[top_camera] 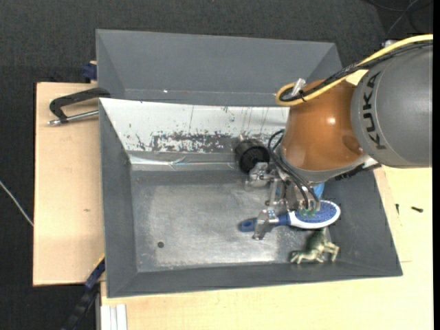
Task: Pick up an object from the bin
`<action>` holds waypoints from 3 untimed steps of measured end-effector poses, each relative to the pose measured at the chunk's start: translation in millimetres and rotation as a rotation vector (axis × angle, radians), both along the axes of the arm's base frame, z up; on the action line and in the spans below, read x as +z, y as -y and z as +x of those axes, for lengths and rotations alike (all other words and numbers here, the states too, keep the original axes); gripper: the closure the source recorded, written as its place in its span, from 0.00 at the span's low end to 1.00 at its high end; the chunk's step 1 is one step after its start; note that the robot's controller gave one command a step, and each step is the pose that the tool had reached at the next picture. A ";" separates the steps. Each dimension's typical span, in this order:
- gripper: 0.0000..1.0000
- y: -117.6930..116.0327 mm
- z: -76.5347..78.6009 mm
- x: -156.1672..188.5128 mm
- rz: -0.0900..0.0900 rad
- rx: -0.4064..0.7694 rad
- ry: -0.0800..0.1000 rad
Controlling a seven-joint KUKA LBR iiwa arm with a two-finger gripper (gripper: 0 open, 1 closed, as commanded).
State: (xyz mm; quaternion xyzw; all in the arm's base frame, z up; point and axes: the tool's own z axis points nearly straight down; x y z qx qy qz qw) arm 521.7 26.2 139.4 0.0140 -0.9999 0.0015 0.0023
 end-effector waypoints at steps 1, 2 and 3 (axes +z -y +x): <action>0.00 14.3 18.2 -68.9 0.005 0.151 0.009; 1.00 13.8 18.6 -66.0 0.005 0.151 0.010; 1.00 34.1 36.7 107.6 0.002 0.418 0.013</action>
Offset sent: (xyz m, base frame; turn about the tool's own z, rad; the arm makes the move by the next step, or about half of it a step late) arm 0.0162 -0.0149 -0.0694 -0.1519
